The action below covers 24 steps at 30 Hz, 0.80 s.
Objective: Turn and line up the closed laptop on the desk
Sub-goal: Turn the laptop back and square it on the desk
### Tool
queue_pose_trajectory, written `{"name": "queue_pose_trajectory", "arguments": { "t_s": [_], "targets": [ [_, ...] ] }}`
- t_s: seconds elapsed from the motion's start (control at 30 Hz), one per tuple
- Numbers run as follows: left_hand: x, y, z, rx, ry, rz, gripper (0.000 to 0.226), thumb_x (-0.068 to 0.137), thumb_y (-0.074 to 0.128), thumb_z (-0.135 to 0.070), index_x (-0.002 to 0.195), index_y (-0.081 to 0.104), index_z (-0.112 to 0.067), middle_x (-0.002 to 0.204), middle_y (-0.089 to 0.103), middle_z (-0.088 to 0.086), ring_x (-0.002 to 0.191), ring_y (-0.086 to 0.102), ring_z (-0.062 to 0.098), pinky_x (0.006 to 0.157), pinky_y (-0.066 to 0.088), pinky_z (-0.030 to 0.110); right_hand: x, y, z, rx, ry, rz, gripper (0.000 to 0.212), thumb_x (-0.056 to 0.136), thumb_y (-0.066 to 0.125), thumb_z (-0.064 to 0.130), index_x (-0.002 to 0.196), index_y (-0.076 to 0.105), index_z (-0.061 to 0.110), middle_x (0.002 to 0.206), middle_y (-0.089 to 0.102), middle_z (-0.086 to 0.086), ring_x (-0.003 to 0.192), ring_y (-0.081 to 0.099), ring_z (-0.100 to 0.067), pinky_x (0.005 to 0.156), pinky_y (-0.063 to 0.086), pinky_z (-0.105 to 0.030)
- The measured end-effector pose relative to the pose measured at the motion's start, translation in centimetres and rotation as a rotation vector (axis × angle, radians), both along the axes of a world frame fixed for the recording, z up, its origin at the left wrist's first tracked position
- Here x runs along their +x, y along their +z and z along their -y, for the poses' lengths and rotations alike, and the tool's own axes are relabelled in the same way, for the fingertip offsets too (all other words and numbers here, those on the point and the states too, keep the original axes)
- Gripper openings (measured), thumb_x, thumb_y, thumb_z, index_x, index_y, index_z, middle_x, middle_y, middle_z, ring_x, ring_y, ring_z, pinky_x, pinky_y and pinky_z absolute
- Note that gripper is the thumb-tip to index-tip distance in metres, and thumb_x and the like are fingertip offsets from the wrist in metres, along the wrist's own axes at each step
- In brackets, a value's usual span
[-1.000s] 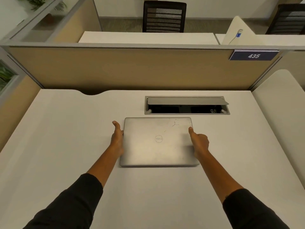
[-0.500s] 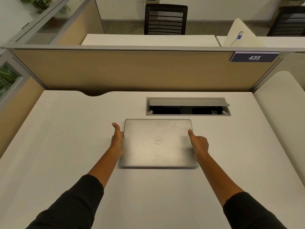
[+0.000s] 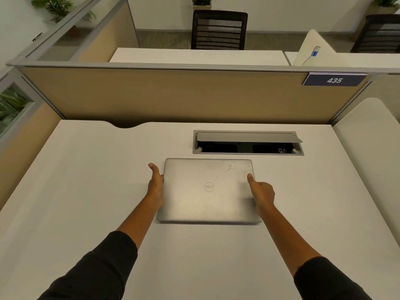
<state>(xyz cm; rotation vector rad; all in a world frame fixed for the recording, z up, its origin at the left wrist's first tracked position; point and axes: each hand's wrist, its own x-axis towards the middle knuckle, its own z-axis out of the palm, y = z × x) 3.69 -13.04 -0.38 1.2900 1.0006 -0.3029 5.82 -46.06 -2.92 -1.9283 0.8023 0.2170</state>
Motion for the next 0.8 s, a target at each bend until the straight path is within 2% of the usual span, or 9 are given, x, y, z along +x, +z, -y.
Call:
{"name": "queue_pose_trajectory", "arguments": {
  "t_s": [0.37, 0.63, 0.73, 0.8],
  "targets": [
    [-0.09, 0.02, 0.0, 0.007, -0.016, 0.005, 0.121, 0.081, 0.011, -0.098, 0.16, 0.05, -0.016, 0.163, 0.055, 0.012, 0.15, 0.052, 0.037, 0.13, 0.036, 0.056, -0.09, -0.18, -0.08, -0.009, 0.0, 0.01, 0.053, 0.096, 0.063, 0.056, 0.077, 0.059, 0.007, 0.077, 0.058, -0.007, 0.067, 0.051, -0.016, 0.074, 0.046, -0.038],
    [-0.03, 0.33, 0.55, 0.035, 0.032, -0.025, 0.121, 0.082, 0.014, -0.098, 0.171, 0.03, -0.016, 0.176, 0.036, 0.009, 0.161, 0.038, 0.036, 0.135, 0.026, 0.058, -0.06, -0.31, -0.25, -0.055, 0.004, -0.007, 0.054, 0.097, 0.063, 0.055, 0.086, 0.064, 0.003, 0.089, 0.064, -0.014, 0.069, 0.052, -0.016, 0.079, 0.049, -0.04],
    [-0.1, 0.41, 0.57, 0.04, 0.029, -0.031, 0.119, 0.083, 0.014, -0.097, 0.171, 0.03, -0.017, 0.177, 0.035, 0.009, 0.162, 0.036, 0.036, 0.135, 0.025, 0.059, -0.1, -0.13, -0.49, -0.062, 0.018, -0.007, 0.059, 0.097, 0.063, 0.055, 0.097, 0.069, -0.004, 0.1, 0.07, -0.02, 0.077, 0.058, -0.022, 0.082, 0.051, -0.042],
    [-0.18, 0.51, 0.61, 0.042, 0.029, -0.036, 0.118, 0.085, 0.014, -0.096, 0.171, 0.029, -0.017, 0.177, 0.034, 0.009, 0.162, 0.036, 0.037, 0.135, 0.024, 0.059, -0.28, 0.02, -0.71, -0.062, 0.026, -0.007, 0.062, 0.097, 0.063, 0.056, 0.108, 0.07, -0.005, 0.107, 0.071, -0.019, 0.093, 0.064, -0.03, 0.086, 0.051, -0.041]
  ]
}}
